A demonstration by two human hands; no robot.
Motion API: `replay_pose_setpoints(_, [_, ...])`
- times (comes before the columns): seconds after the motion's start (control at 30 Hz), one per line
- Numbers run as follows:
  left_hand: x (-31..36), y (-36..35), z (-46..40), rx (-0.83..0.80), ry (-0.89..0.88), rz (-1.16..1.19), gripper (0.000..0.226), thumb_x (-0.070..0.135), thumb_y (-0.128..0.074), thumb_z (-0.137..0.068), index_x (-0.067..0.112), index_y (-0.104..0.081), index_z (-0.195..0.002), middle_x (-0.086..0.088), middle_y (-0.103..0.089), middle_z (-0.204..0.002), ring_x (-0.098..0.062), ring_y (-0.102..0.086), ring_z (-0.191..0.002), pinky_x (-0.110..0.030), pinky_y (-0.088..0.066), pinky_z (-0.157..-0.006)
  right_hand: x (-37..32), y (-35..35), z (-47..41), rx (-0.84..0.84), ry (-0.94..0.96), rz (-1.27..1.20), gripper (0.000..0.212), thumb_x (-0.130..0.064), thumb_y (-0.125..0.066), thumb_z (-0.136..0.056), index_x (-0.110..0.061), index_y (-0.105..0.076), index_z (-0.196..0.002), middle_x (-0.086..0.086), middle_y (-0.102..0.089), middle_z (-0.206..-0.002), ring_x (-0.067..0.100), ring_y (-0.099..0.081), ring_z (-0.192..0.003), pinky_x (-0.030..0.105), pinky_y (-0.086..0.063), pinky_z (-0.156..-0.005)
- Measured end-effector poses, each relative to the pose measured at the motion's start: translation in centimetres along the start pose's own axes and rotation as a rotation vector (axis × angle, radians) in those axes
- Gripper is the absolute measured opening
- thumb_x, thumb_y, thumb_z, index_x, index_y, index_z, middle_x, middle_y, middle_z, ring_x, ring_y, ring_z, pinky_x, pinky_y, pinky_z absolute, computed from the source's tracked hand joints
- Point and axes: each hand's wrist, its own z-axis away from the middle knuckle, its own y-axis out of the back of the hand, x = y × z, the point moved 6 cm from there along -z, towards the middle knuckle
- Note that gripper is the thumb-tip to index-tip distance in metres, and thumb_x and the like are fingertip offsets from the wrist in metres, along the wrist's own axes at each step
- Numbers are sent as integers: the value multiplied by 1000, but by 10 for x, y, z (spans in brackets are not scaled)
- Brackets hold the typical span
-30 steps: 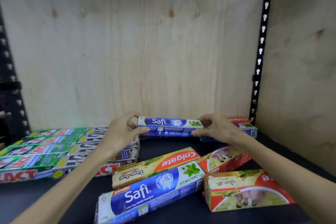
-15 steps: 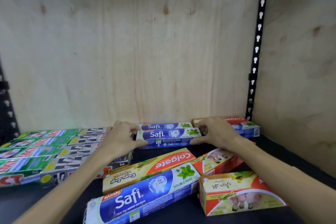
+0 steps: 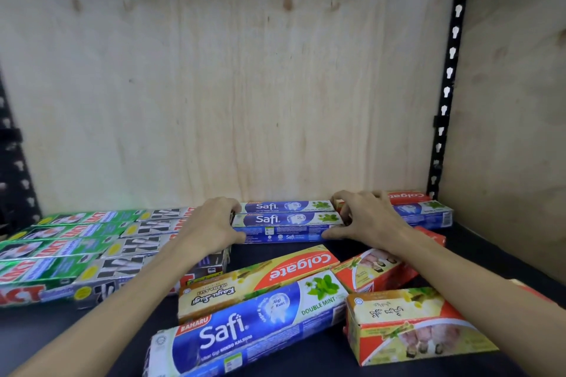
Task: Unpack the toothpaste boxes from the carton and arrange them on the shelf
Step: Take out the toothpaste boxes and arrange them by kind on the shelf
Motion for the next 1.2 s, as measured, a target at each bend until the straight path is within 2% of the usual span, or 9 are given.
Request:
replay_pose_setpoints(0.2, [-1, 5, 5, -37, -42, 65, 56, 42, -78, -79, 22, -61, -128, -1, -62, -131, -15, -58, -112, -27, -45, -91, -2, 10, 0, 57, -6, 82, 80, -93, -48, -62, -35, -58, -116, -10, -68, -105, 16, -57, -106, 43, -35, -98])
replay_pose_setpoints(0.3, [13, 20, 23, 25, -176, 158, 41, 47, -69, -88, 25, -65, -123, 6, -63, -128, -9, -56, -114, -22, -40, -87, -6, 30, 1, 152, 25, -34, 75, -90, -39, -70, -33, -65, -111, -15, -70, -101, 12, -60, -104, 44, -40, -98])
replay_pose_setpoints(0.37, [26, 32, 42, 58, -250, 255, 32, 48, -64, -90, 30, -67, -117, 17, -65, -122, 1, -56, -110, -21, -42, -90, -6, 40, 2, 92, 55, -160, 68, -87, -41, -73, -32, -70, -101, -18, -71, -93, 6, -64, -94, 44, -47, -95])
replay_pose_setpoints(0.47, [45, 31, 76, -104, -355, 339, 48, 69, -57, -84, 39, -62, -122, 28, -64, -119, 13, -55, -110, -19, -42, -95, -17, 59, 22, -24, 96, -312, 54, -76, -51, -78, -30, -74, -95, -18, -73, -89, 3, -66, -87, 40, -53, -89])
replay_pose_setpoints(0.57, [56, 22, 109, -284, -444, 276, 73, 86, -50, -74, 47, -48, -135, 29, -55, -128, 11, -50, -122, -24, -41, -106, -40, 75, 61, -98, 141, -461, 36, -61, -63, -85, -32, -73, -102, -20, -72, -95, -1, -66, -94, 32, -52, -93])
replay_pose_setpoints(0.7, [56, 24, 139, -295, -486, 156, 86, 86, -56, -69, 47, -35, -143, 30, -43, -138, 7, -42, -128, -27, -37, -110, -71, 64, 110, -213, 172, -464, 67, -79, -64, -70, -44, -59, -128, -29, -60, -125, -8, -54, -118, 30, -43, -106])
replay_pose_setpoints(0.87, [51, 22, 153, -269, -501, 119, 90, 68, -70, -74, 35, -31, -147, 20, -38, -147, 0, -38, -132, -26, -33, -114, -89, 42, 124, -275, 120, -147, 107, -92, -55, -58, -46, -25, -149, -7, -43, -151, 23, -38, -139, 48, -27, -116])
replay_pose_setpoints(1.0, [38, 29, 159, -307, -428, 197, 104, 65, -76, -71, 35, -20, -154, 22, -32, -155, 7, -33, -136, -16, -28, -112, -102, 46, 127, -269, 116, -148, 104, -88, -59, -62, -42, -26, -150, -4, -44, -150, 26, -40, -138, 46, -27, -116])
replay_pose_setpoints(1.2, [13, 35, 173, -295, -383, 266, 104, 69, -79, -65, 42, -24, -149, 30, -37, -148, 7, -35, -137, -33, -34, -116, -131, 52, 142, -202, 190, -122, 92, -81, -58, -73, -34, -36, -148, -8, -48, -146, 14, -40, -135, 41, -22, -115])
